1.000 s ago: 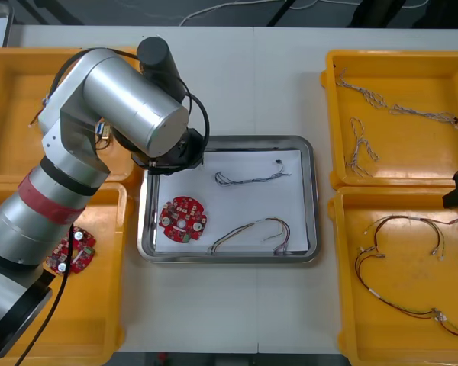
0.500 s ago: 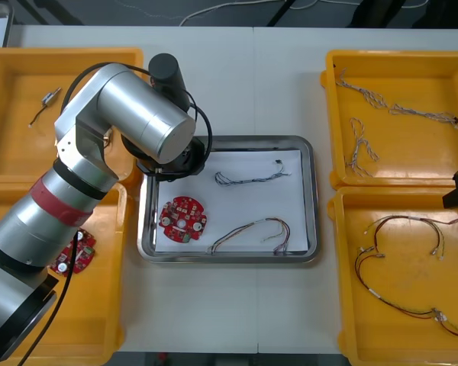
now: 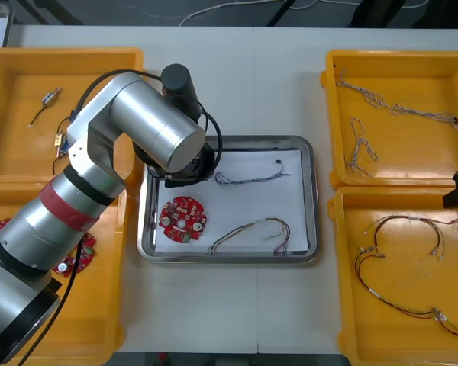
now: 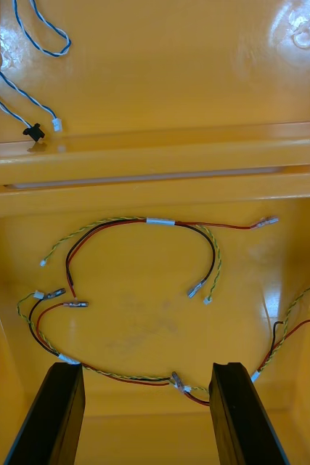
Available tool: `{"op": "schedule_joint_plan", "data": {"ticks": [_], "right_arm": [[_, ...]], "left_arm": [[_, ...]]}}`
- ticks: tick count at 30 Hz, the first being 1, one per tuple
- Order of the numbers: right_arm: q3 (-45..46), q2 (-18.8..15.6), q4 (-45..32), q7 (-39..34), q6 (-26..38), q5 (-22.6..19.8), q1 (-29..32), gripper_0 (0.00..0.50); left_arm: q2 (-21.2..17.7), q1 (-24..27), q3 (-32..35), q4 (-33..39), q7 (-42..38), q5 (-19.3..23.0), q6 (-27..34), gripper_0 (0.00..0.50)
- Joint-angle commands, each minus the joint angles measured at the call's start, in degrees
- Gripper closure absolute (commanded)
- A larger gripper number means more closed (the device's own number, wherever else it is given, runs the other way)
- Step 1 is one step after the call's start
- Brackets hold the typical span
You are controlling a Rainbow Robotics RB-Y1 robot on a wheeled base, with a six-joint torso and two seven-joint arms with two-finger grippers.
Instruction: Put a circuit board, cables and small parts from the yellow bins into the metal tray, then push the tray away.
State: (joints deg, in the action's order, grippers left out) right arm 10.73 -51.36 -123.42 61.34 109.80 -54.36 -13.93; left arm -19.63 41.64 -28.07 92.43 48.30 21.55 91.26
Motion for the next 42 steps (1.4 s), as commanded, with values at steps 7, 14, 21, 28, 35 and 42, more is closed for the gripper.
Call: {"op": "schedule_joint_plan", "data": {"ticks": [7, 14, 21, 28, 35, 42], "right_arm": [[1.7, -1.9, -1.6, 2.3, 0.2, 0.4, 0.7, 0.000], [1.7, -1.9, -1.6, 2.3, 0.2, 0.4, 0.7, 0.000], [1.7, -1.9, -1.6, 2.3, 0.2, 0.4, 0.7, 0.000], [1.7, -1.9, -1.6, 2.3, 0.2, 0.4, 0.7, 0.000], [1.7, -1.9, -1.6, 2.3, 0.2, 0.4, 0.7, 0.000], [1.7, -1.9, -1.6, 2.3, 0.2, 0.4, 0.7, 0.000]], "left_arm": [[1.4, 1.2, -1.9, 0.0, 3.0, -0.2, -2.1, 0.500], [1.4, 1.2, -1.9, 0.0, 2.8, -0.5, -2.1, 0.500], [1.2, 0.6, -1.9, 0.0, 2.7, -1.4, -2.1, 0.127], [0.5, 0.6, -1.3, 1.7, 2.6, -1.2, -2.1, 0.004], [-1.5, 1.4, 4.0, 7.9, 2.0, 5.5, 1.9, 0.007], [-4.0, 3.6, 10.2, 13.3, 1.3, 10.5, 12.3, 0.006]]}}
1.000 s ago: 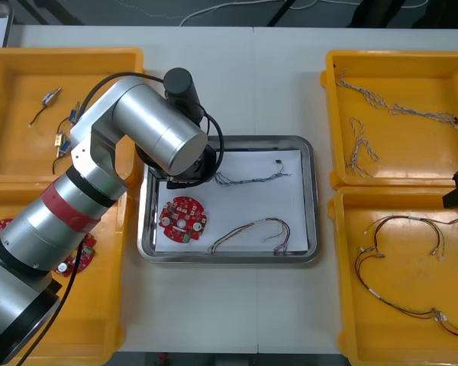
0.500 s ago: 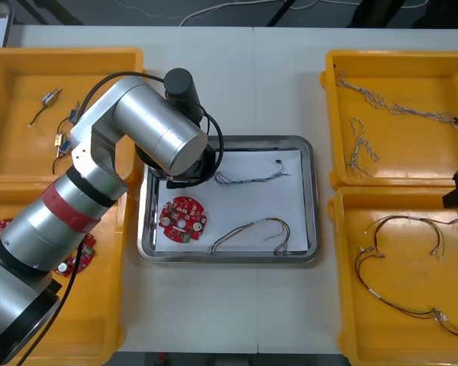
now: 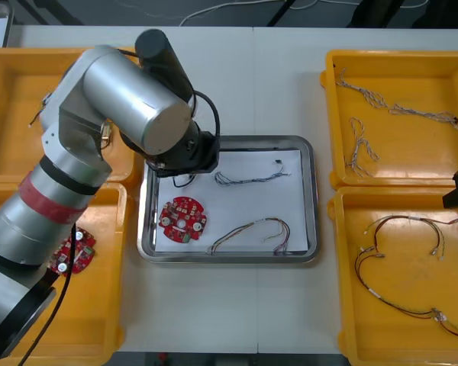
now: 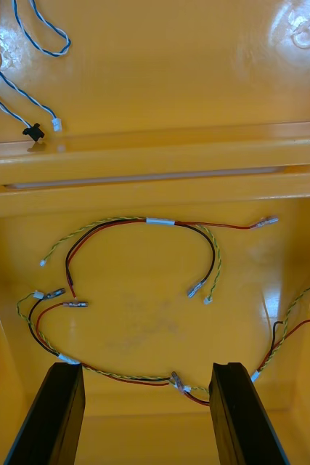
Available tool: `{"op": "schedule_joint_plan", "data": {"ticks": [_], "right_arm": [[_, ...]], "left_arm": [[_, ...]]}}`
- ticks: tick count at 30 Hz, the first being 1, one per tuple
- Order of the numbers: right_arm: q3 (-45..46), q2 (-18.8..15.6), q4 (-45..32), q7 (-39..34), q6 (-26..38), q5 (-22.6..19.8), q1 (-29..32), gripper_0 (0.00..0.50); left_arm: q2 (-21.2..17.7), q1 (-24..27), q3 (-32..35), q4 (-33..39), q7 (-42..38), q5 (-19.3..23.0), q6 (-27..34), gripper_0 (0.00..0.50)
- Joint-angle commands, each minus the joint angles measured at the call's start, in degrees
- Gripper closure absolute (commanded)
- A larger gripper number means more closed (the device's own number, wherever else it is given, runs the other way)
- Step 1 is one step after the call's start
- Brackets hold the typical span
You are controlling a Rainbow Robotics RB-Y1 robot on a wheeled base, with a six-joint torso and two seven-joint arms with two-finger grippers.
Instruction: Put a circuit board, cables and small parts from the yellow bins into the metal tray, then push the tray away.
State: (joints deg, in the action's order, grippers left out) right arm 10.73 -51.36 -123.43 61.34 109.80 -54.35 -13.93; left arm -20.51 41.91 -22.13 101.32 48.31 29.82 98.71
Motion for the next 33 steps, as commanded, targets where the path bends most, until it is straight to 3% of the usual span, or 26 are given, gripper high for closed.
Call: {"op": "schedule_joint_plan", "data": {"ticks": [1, 6, 16, 20, 25, 33], "right_arm": [[1.7, -1.9, -1.6, 2.3, 0.2, 0.4, 0.7, 0.000], [1.7, -1.9, -1.6, 2.3, 0.2, 0.4, 0.7, 0.000], [1.5, -1.6, -2.0, 2.4, 0.1, -0.1, -0.1, 0.000], [0.1, -2.3, -2.5, 1.9, 0.2, -3.7, -3.6, 0.000], [-4.1, -2.3, -4.5, 2.2, 0.2, -4.0, -7.3, 0.000], [-13.0, -2.3, -6.2, 3.3, 0.2, -5.0, -13.1, 0.000]], "left_arm": [[-3.4, 3.4, 4.6, 4.8, 1.4, 2.4, 5.5, 0.007], [-6.0, 3.9, 8.9, 7.5, 2.1, 4.5, 11.2, 0.008], [-11.0, 3.8, 17.4, 9.5, 9.7, 8.7, 11.3, 0.007], [-13.8, 3.2, 20.3, 9.5, 13.2, 10.7, 11.3, 0.007], [-18.2, -0.2, 23.6, 9.6, 17.1, 15.2, 11.3, 0.005], [-21.4, -7.9, 29.3, 13.2, 25.4, 15.9, 11.3, 0.007]]}}
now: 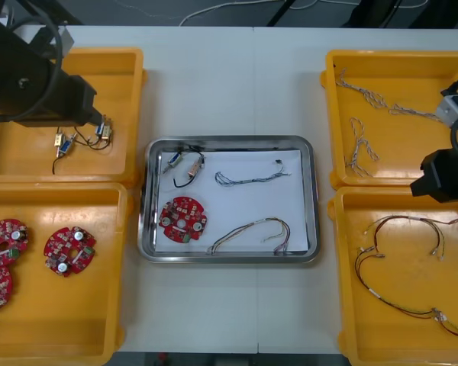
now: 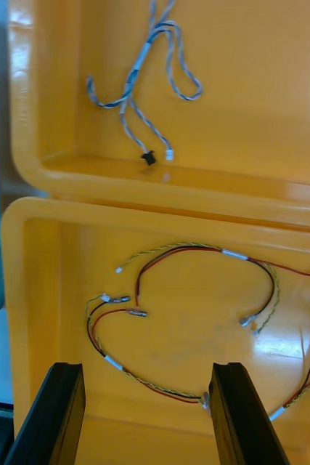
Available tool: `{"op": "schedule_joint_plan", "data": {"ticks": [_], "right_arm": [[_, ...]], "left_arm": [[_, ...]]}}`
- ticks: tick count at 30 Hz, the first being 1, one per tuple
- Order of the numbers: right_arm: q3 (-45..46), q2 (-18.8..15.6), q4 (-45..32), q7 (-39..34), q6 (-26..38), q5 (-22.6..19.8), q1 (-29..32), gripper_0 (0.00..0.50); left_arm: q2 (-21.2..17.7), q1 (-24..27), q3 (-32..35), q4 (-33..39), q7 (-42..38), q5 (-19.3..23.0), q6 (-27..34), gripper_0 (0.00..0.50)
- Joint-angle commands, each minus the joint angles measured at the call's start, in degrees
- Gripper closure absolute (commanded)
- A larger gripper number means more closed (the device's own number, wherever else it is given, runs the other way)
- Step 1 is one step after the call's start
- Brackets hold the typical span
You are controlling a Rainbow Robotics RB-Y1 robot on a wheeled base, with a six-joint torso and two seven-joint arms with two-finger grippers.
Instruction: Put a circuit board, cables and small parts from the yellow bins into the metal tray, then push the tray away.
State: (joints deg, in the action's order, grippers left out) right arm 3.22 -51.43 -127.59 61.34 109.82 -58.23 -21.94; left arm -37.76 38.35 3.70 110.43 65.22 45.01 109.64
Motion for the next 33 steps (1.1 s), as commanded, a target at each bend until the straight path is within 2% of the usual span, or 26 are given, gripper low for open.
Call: {"op": "schedule_joint_plan", "data": {"ticks": [1, 8, 17, 20, 26, 31, 33], "right_arm": [[-5.5, -2.3, -2.0, 3.3, 0.2, -1.1, -5.0, 0.000], [-13.6, -2.3, -2.5, 5.3, 0.2, -4.3, -10.7, 0.000], [-24.6, -0.9, -2.9, 8.6, -3.6, -4.2, -17.4, 0.000], [-28.4, 0.7, -2.0, 10.5, -4.1, -3.5, -20.0, 0.000], [-34.4, 5.3, 1.5, 19.3, -4.8, -1.2, -24.2, 0.000], [-39.5, 9.0, 6.0, 27.0, -6.5, -0.6, -27.5, 0.000], [-41.0, 10.2, 7.5, 29.4, -6.7, -0.1, -28.6, 0.000]], "left_arm": [[-4.2, -4.3, 3.5, 4.1, 8.5, 0.7, 0.4, 0.007], [-7.1, -10.6, 6.6, 6.3, 10.6, 4.2, 0.4, 0.006], [-8.1, -18.7, 13.5, 9.2, 10.0, 5.4, 0.4, 0.005], [-8.1, -20.1, 14.8, 9.3, 10.0, 5.9, 0.4, 0.006], [-8.1, -21.9, 15.0, 11.6, 8.5, 5.6, 0.4, 0.007], [-8.0, -22.3, 14.9, 12.8, 1.7, 5.9, 0.4, 0.005], [-7.9, -22.2, 15.0, 12.9, 1.3, 5.8, 0.4, 0.007]]}}
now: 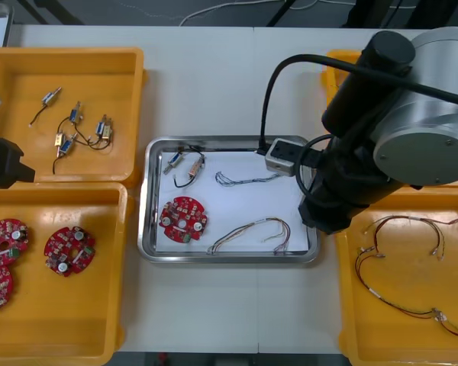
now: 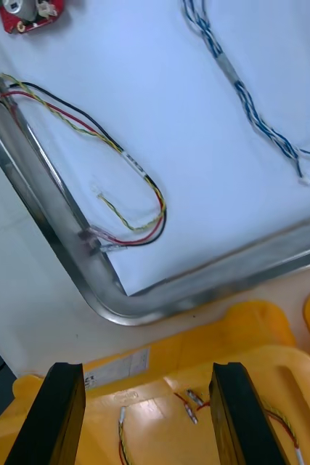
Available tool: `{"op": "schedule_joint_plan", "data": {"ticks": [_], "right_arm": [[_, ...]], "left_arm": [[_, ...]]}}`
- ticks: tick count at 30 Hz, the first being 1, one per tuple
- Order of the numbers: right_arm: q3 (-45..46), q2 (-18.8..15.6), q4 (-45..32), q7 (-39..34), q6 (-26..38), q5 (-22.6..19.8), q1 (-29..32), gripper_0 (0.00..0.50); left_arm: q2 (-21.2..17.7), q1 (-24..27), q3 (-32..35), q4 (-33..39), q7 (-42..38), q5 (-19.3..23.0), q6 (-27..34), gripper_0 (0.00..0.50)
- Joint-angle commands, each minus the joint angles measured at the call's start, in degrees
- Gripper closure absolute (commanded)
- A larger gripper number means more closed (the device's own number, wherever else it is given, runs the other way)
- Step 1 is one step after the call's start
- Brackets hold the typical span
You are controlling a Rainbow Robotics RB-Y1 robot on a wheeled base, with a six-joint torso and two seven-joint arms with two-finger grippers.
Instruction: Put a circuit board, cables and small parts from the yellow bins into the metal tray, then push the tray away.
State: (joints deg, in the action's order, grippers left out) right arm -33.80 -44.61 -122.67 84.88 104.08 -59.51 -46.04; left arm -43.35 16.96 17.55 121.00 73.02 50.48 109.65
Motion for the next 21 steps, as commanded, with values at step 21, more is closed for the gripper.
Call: {"op": "schedule_joint_plan", "data": {"ticks": [21], "right_arm": [[-24.1, 10.9, 6.6, 17.6, -13.3, 11.5, -9.9, 0.000]], "left_arm": [[-2.4, -0.7, -1.2, 2.1, -6.1, -7.2, 0.3, 0.007]]}}
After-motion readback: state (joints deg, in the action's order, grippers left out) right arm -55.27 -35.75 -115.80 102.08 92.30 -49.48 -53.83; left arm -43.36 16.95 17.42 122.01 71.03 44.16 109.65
